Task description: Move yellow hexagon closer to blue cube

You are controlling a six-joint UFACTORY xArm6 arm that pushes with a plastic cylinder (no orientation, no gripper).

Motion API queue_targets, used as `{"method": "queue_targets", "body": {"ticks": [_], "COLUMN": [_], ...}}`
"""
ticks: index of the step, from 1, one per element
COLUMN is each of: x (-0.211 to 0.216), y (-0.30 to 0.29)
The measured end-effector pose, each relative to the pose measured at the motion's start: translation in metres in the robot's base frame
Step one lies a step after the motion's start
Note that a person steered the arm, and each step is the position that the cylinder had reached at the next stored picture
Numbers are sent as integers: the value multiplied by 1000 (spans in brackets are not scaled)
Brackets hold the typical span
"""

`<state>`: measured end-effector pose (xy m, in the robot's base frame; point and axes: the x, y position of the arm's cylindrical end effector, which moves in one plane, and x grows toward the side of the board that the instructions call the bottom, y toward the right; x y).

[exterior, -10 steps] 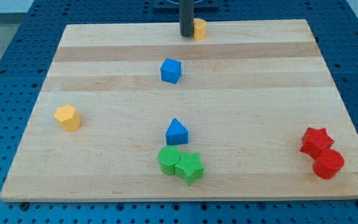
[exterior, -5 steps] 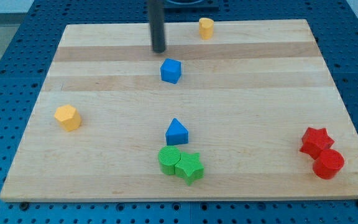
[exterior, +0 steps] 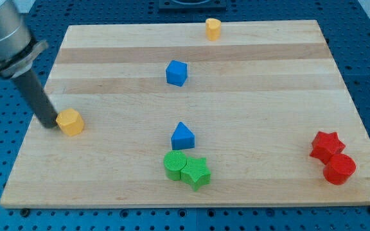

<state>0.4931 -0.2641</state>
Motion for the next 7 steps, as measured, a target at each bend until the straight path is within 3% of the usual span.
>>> {"method": "queue_targets", "body": {"ticks": [1,3,5,7], "x": [23,-27,-17,-38], "y": [-2,43,69,120]}}
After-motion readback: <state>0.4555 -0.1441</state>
